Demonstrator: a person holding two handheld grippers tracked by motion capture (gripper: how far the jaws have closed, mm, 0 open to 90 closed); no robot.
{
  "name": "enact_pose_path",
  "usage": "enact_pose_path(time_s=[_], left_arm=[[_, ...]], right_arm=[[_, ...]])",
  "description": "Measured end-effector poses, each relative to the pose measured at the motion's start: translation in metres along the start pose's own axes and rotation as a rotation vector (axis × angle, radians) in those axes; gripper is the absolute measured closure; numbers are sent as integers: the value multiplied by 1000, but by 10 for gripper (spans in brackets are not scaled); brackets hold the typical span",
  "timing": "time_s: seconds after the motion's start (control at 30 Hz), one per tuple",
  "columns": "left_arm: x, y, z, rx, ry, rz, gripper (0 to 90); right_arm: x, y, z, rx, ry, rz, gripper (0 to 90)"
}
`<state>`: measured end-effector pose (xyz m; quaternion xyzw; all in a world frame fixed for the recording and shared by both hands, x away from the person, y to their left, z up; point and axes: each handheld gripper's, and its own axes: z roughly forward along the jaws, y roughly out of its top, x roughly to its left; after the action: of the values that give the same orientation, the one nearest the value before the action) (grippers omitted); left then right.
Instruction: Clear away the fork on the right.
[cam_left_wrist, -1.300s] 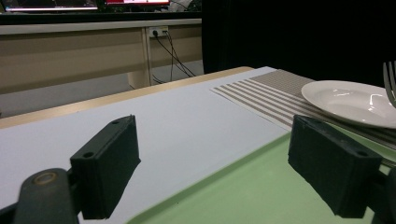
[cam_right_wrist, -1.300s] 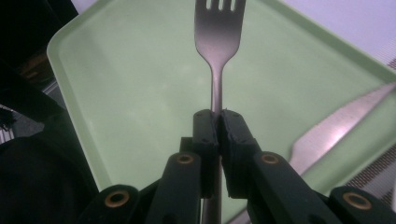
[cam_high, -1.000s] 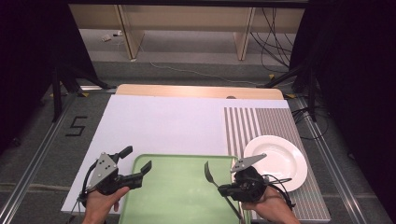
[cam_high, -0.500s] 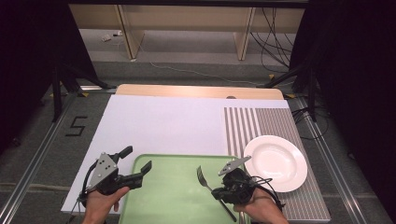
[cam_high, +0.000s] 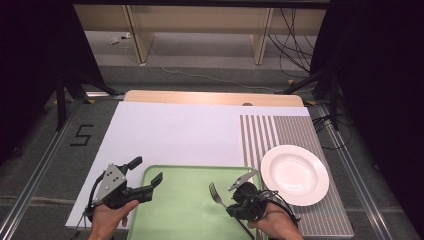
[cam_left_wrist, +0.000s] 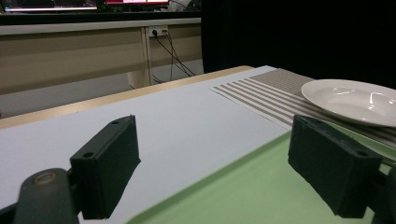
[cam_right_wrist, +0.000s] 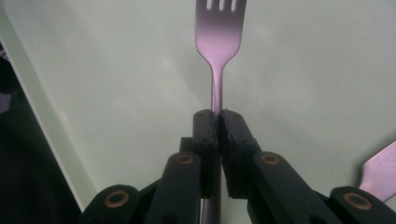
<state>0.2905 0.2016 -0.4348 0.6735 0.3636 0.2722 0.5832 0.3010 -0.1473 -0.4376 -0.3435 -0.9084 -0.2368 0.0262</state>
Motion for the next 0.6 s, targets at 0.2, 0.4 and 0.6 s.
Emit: enact_pose_path(time_s=[0.2, 0.4, 0.6], left_arm=[[1, 0, 0, 5, 1, 0, 160], [1, -1, 0, 4, 1, -6, 160], [1, -1, 0, 4, 0, -4, 160]], right_arm=[[-2, 0, 9, 30, 0, 13, 854], [-2, 0, 16, 50, -7, 17, 850], [0, -1, 20, 69, -19, -1, 837]])
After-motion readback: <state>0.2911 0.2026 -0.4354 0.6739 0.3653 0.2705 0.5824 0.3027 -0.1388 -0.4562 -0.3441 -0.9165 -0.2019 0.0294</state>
